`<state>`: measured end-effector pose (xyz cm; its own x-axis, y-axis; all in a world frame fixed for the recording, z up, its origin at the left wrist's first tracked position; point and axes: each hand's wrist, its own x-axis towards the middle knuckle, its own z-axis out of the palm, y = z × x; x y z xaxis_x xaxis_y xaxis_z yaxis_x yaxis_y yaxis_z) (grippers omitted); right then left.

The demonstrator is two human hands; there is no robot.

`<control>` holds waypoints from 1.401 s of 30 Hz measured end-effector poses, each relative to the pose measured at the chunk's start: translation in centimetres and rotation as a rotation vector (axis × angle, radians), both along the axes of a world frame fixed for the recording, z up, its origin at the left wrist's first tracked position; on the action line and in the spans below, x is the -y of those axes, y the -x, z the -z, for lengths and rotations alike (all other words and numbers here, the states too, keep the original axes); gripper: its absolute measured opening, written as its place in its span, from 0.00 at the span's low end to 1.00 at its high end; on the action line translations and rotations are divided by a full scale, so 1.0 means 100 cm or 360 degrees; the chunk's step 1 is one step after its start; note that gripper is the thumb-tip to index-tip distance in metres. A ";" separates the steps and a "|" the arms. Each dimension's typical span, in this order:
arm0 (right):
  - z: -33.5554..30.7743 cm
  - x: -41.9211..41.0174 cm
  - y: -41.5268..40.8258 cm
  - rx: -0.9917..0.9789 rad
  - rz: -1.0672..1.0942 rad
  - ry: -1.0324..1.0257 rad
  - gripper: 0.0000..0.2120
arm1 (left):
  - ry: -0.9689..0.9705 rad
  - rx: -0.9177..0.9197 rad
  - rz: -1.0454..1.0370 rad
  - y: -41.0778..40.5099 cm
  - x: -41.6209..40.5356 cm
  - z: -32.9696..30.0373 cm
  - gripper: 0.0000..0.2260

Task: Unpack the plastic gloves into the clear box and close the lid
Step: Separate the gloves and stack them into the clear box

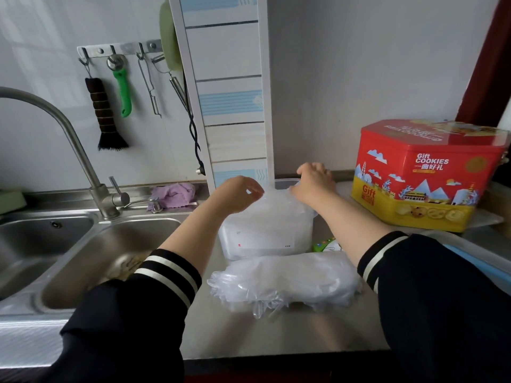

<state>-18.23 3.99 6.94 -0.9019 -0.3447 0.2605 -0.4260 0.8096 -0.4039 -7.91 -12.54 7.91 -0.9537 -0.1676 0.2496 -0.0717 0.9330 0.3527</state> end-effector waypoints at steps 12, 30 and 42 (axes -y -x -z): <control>0.004 0.001 -0.015 0.0184 -0.0572 -0.0697 0.22 | 0.0081 0.0199 -0.0165 -0.008 -0.015 0.018 0.18; 0.093 -0.099 -0.084 -0.0309 -0.0528 0.0837 0.05 | -0.0349 -0.0546 0.0102 -0.067 -0.120 0.096 0.12; 0.147 -0.109 -0.085 -0.0483 -0.0380 0.0579 0.12 | -0.0259 -0.0516 0.0088 -0.065 -0.127 0.137 0.11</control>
<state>-9.69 14.91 -7.71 -0.6748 -0.3700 0.6385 -0.7227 0.5063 -0.4704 -1.41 0.21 -5.77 -0.8380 -0.1806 0.5150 0.1171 0.8622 0.4929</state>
